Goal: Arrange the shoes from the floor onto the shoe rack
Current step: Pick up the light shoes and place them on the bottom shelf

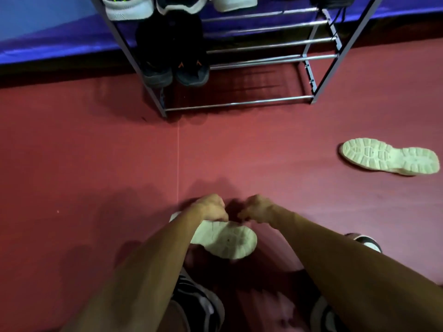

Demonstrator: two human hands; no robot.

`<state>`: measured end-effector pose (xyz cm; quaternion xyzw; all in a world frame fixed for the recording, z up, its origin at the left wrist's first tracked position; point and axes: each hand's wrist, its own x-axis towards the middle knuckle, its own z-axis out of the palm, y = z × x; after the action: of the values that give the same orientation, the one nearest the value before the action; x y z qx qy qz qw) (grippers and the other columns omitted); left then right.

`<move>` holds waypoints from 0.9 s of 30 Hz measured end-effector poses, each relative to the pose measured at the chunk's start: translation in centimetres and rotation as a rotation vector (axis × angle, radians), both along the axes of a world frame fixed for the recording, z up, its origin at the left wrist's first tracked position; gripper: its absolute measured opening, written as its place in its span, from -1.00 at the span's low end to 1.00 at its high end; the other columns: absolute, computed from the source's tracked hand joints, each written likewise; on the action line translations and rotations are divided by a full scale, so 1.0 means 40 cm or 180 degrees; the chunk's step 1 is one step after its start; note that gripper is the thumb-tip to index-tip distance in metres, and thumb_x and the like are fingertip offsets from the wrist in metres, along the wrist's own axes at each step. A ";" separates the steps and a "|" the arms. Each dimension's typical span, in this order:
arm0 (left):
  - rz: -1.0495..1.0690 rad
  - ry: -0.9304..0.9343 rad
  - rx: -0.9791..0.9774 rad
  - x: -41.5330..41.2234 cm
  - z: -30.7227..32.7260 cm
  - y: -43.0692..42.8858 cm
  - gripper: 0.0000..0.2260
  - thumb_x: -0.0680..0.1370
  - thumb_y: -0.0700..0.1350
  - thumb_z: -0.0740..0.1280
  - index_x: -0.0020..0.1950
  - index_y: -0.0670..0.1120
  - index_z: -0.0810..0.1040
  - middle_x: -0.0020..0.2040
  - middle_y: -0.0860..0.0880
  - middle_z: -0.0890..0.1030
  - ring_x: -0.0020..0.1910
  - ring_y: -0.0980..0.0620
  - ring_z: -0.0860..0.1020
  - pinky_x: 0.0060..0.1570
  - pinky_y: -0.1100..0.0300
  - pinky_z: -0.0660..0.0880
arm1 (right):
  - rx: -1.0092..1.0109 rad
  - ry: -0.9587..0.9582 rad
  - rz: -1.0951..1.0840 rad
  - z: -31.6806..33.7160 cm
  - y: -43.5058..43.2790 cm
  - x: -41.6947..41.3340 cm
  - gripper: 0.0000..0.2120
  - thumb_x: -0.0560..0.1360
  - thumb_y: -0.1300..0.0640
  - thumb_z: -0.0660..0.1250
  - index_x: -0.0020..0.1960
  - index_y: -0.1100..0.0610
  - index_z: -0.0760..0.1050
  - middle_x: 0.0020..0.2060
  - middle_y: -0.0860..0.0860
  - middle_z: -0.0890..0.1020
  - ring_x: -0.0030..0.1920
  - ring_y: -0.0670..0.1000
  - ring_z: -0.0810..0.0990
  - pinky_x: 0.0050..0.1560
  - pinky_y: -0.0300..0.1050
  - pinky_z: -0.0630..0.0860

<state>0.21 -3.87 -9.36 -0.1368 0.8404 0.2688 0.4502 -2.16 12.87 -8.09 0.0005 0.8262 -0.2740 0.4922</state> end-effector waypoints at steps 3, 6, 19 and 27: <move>-0.0389 -0.0162 -0.0200 0.020 -0.034 0.001 -0.71 0.39 -0.13 0.47 0.09 -0.13 0.62 -0.06 -0.01 0.60 -0.08 0.01 0.56 0.02 0.11 0.54 | 0.0090 -0.0081 0.0381 -0.021 0.006 0.039 -0.94 0.48 0.15 0.39 -0.05 0.08 0.59 -0.17 0.06 0.62 -0.26 -0.03 0.54 -0.27 -0.22 0.46; -0.0626 -0.0318 -0.0369 0.033 -0.052 0.003 -0.63 0.41 -0.11 0.50 0.20 -0.06 0.60 0.13 0.02 0.64 0.12 -0.03 0.58 0.26 -0.02 0.48 | 0.0270 0.0057 0.0827 -0.029 -0.004 0.065 -0.69 0.57 0.12 0.29 0.30 0.08 0.55 0.18 0.07 0.63 0.10 0.02 0.60 0.13 -0.13 0.52; -0.0805 -0.0015 -0.0377 -0.073 0.080 -0.033 -0.70 0.39 -0.14 0.55 0.05 0.03 0.57 -0.21 0.13 0.50 -0.08 0.01 0.54 0.19 -0.06 0.43 | -0.0152 0.0303 0.0094 0.058 -0.018 -0.047 -0.72 0.39 -0.01 0.55 0.06 0.04 0.68 -0.02 -0.01 0.69 0.03 -0.01 0.64 0.11 -0.14 0.56; -0.0545 0.1604 -0.0400 -0.213 0.275 -0.011 -0.67 0.29 -0.19 0.60 -0.12 0.05 0.52 -0.13 0.08 0.53 -0.12 0.05 0.48 -0.18 0.28 0.36 | -0.0884 0.0997 -0.2327 0.207 0.028 -0.209 -0.96 0.31 0.19 0.36 -0.30 0.13 0.58 -0.27 0.13 0.65 -0.15 0.22 0.65 -0.04 0.03 0.61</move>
<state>-8.30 -4.32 1.63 -0.0216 0.9495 0.2026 0.2385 -10.52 13.97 0.17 0.1856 0.7917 -0.5362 0.2265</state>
